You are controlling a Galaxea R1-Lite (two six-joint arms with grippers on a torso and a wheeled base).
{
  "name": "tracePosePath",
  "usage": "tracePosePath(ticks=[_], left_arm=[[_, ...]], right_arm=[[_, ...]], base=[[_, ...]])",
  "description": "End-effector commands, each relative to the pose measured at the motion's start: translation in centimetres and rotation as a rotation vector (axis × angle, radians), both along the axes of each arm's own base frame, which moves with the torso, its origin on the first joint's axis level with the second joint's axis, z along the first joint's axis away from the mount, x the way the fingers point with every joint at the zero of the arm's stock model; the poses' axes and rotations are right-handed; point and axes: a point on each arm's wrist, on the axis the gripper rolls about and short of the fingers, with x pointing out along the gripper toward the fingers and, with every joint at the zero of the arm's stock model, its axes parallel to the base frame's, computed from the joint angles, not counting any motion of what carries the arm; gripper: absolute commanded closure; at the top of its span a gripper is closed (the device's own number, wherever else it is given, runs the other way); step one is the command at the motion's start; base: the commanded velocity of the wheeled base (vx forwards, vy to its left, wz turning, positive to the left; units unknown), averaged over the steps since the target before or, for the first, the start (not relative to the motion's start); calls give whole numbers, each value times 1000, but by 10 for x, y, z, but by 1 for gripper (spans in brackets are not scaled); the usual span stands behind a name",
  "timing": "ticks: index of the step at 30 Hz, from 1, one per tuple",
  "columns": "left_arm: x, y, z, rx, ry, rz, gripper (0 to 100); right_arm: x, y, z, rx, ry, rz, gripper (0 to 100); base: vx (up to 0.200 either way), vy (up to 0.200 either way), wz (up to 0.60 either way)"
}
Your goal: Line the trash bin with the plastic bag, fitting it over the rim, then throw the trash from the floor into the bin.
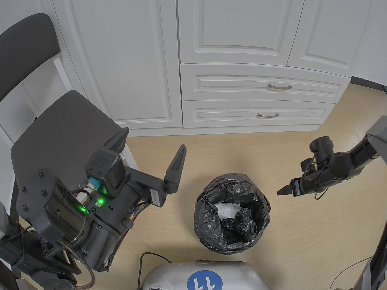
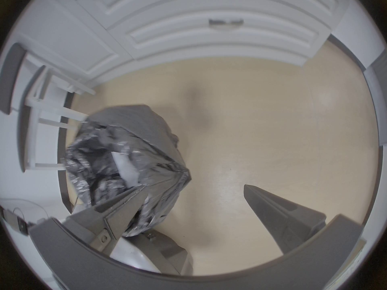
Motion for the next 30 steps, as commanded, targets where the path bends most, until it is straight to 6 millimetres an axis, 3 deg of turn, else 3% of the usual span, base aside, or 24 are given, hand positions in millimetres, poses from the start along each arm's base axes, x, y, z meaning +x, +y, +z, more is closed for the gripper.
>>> tracePosePath(ticks=[1, 2, 3, 4, 6, 9, 11, 12, 13, 15, 22, 23, 24, 27, 28, 30], left_arm=[[-18, 35, 41, -99, -123, 47, 0], [-18, 35, 41, -99, -123, 47, 0], [-20, 58, 55, -119, -179, 125, 0], [-20, 58, 55, -119, -179, 125, 0], [-15, 96, 70, -132, -256, 296, 0], [-19, 117, 81, -152, -300, 380, 0], [-36, 134, 89, -167, -330, 424, 0], [-36, 134, 89, -167, -330, 424, 0], [-55, 145, 95, -172, -341, 433, 0], [-72, 156, 99, -170, -348, 457, 0], [-125, 189, 99, -173, -390, 609, 0], [-125, 189, 99, -173, -390, 609, 0], [-140, 194, 98, -178, -405, 660, 0], [-165, 200, 95, -182, -432, 717, 0], [-165, 200, 95, -182, -432, 717, 0], [-184, 202, 84, -170, -435, 769, 0]], right_arm=[[-97, -12, 102, 18, -346, 67, 0], [-97, -12, 102, 18, -346, 67, 0], [-122, -14, 130, 74, -456, 1, 0], [-122, -14, 130, 74, -456, 1, 0], [-147, -18, 159, 161, -578, -105, 0], [-164, -25, 175, 204, -669, -199, 0], [-190, -33, 189, 221, -782, -253, 0], [-190, -33, 189, 221, -782, -253, 0], [-215, -39, 197, 219, -872, -281, 0], [-245, -41, 202, 218, -957, -294, 0], [-336, -34, 186, 245, -1176, -203, 0], [-336, -34, 186, 245, -1176, -203, 0], [-356, -32, 178, 260, -1227, -150, 0], [-384, -31, 164, 268, -1271, -122, 0], [-384, -31, 164, 268, -1271, -122, 0], [-408, -30, 148, 272, -1276, -112, 0]], base=[[0, 0, 0], [0, 0, 0], [0, 0, 0], [0, 0, 0], [0, 0, 0], [0, 0, 0], [0, 0, 0], [0, 0, 0], [0, 0, 0], [0, 0, 0], [0, 0, 0], [0, 0, 0], [0, 0, 0], [0, 0, 0], [0, 0, 0], [0, 0, 0]])
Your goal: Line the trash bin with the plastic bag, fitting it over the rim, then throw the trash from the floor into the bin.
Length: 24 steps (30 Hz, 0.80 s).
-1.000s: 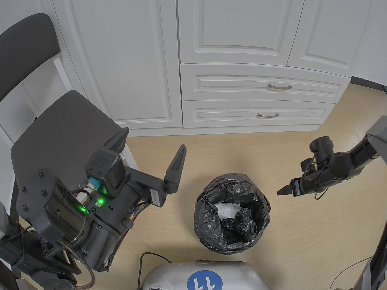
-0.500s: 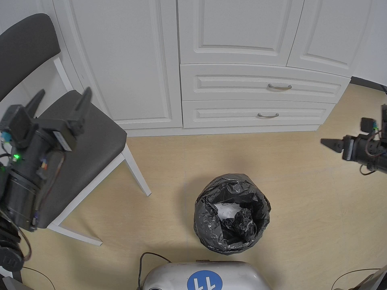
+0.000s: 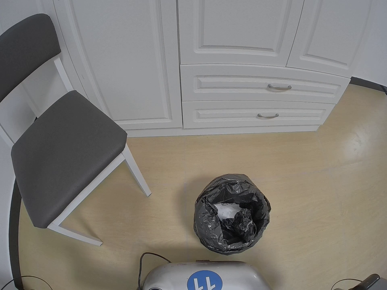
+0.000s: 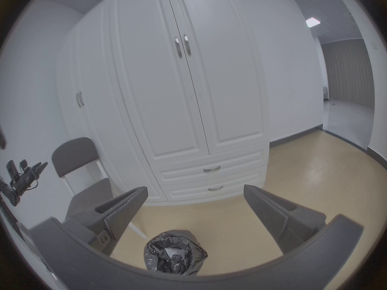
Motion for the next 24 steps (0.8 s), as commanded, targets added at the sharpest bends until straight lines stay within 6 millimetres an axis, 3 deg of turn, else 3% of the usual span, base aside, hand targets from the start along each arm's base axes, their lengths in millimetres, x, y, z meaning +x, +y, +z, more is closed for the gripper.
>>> tracePosePath(ticks=[1, 5, 9, 13, 18, 24], left_arm=[[-92, 23, -14, -37, -142, 199, 0], [-117, 23, -24, -69, -142, 228, 0], [-132, 18, -31, -134, -141, 257, 0], [-146, 15, -51, -139, -98, 273, 0], [-144, 20, -65, -161, -45, 180, 0], [-137, 19, -100, -149, 108, 70, 0]], right_arm=[[-98, 5, -52, -16, -188, 41, 0], [-120, 2, -82, -38, -151, 80, 0], [-108, 2, -100, -59, -55, 63, 0], [-102, 2, -109, -70, -21, 61, 0], [-100, 2, -113, -68, -4, 40, 0], [-94, 1, -125, -68, 42, 28, 0]], base=[[0, 0, 0], [0, 0, 0], [0, 0, 0], [0, 0, 0], [0, 0, 0], [0, 0, 0]])
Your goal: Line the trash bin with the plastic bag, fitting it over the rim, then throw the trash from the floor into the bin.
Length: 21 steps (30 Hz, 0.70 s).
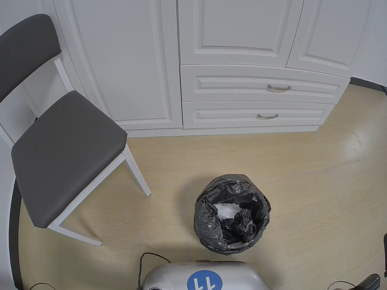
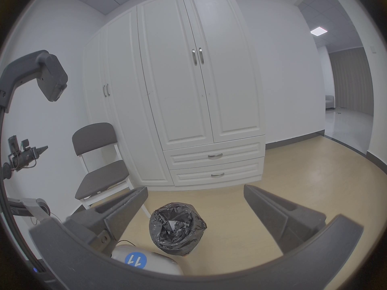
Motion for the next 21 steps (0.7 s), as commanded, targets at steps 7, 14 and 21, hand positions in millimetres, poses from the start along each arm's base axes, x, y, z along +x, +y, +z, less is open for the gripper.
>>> tracePosePath(ticks=[7, 14, 21], left_arm=[[26, 0, -72, -65, 117, -100, 0], [40, -2, -111, -111, 292, -167, 0], [40, -4, -113, -91, 317, -298, 0]], right_arm=[[13, -2, -25, -10, 4, -99, 0], [25, -4, -39, 0, -120, -202, 0], [28, -6, -54, -12, 28, -271, 0]], base=[[0, 0, 0], [0, 0, 0], [0, 0, 0]])
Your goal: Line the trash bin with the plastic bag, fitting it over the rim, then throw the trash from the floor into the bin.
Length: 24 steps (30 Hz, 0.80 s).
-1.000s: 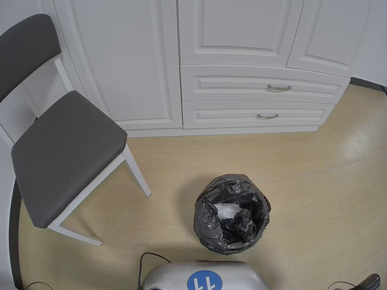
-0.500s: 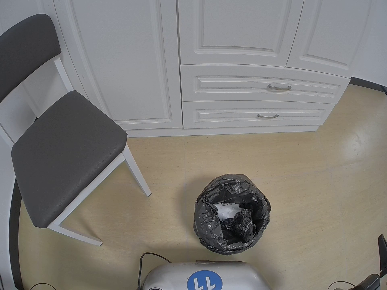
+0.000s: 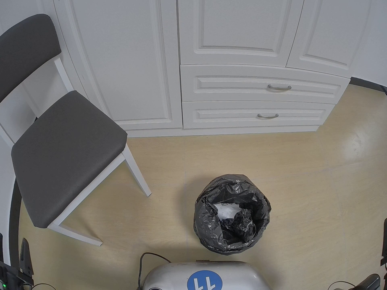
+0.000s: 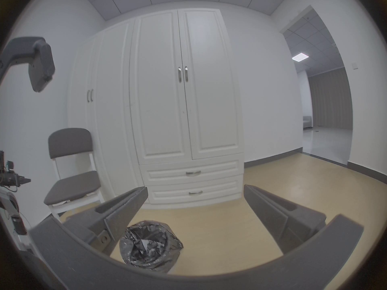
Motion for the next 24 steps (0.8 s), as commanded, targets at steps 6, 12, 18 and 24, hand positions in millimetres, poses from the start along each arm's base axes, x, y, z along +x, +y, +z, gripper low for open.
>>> tracePosePath(ticks=[6, 12, 18, 24], left_arm=[[2, -5, -13, 29, 83, -211, 0], [2, -5, -13, 42, 83, -218, 0], [2, -5, -13, 50, 83, -215, 0], [2, -5, -13, 38, 81, -219, 0]], right_arm=[[6, -1, -31, -9, 232, -41, 0], [7, 1, -33, -76, 256, 18, 0], [6, 1, -38, -98, 311, 37, 0], [7, 1, -38, -85, 306, 39, 0]], base=[[0, 0, 0], [0, 0, 0], [0, 0, 0], [0, 0, 0]])
